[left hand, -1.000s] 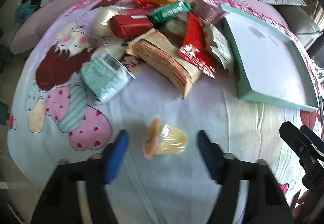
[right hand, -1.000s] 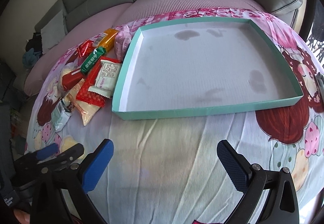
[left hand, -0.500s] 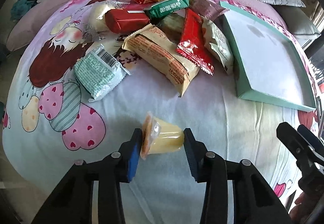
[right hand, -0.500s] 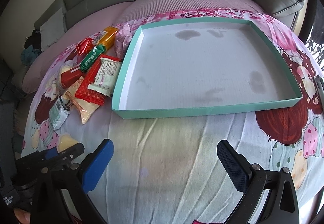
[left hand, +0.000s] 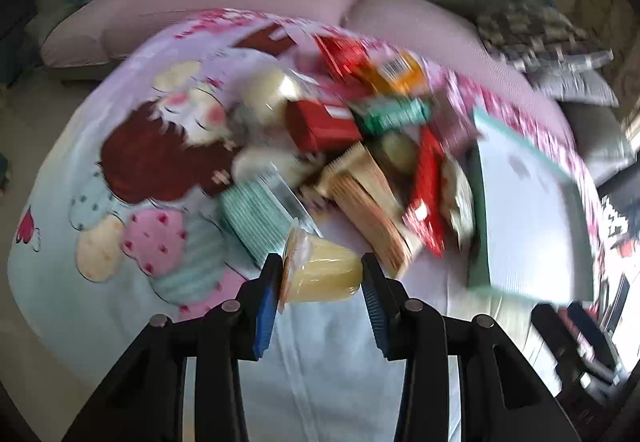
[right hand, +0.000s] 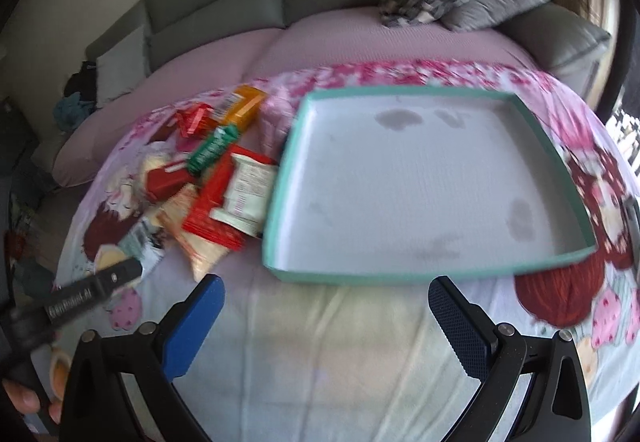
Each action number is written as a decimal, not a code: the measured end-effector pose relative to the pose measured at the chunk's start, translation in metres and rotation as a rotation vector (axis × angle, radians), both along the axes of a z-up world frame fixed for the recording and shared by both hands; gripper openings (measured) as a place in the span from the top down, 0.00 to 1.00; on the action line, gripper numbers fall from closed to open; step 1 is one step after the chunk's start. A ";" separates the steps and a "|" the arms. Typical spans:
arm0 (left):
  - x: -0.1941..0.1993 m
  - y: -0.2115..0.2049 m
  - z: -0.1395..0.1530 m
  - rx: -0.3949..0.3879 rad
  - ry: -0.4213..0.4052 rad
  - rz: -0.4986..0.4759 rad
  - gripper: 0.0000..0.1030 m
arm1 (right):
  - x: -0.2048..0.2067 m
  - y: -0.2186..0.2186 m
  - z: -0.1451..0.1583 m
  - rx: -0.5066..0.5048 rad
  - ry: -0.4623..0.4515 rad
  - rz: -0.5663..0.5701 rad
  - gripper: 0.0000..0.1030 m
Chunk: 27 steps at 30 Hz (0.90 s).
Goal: Organize snacks
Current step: 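Lift the jelly cup with the left gripper while the right gripper grasps the green biscuit pack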
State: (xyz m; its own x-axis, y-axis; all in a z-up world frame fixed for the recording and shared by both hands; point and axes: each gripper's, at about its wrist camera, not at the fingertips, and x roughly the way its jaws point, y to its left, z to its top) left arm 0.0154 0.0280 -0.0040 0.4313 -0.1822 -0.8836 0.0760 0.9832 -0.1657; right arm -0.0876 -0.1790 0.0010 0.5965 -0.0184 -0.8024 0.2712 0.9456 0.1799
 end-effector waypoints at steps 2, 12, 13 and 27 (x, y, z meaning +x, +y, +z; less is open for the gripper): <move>0.007 0.013 0.006 -0.013 -0.003 0.044 0.60 | 0.010 0.011 0.004 -0.004 -0.009 0.035 0.00; 0.040 0.066 0.017 -0.063 -0.016 0.203 0.60 | 0.063 0.070 0.004 0.019 -0.030 0.216 0.08; 0.041 0.069 0.015 -0.064 -0.013 0.211 0.60 | 0.068 0.076 0.004 0.013 -0.026 0.235 0.09; 0.039 0.127 -0.030 0.026 0.100 0.352 0.59 | 0.111 0.176 -0.018 -0.040 0.037 0.520 0.30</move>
State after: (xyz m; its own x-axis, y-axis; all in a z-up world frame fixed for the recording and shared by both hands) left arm 0.0540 0.1547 -0.0335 0.3751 -0.0148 -0.9269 -0.2831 0.9503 -0.1298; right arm 0.0234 -0.0031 -0.0167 0.5058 0.2415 -0.8281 -0.2310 0.9629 0.1397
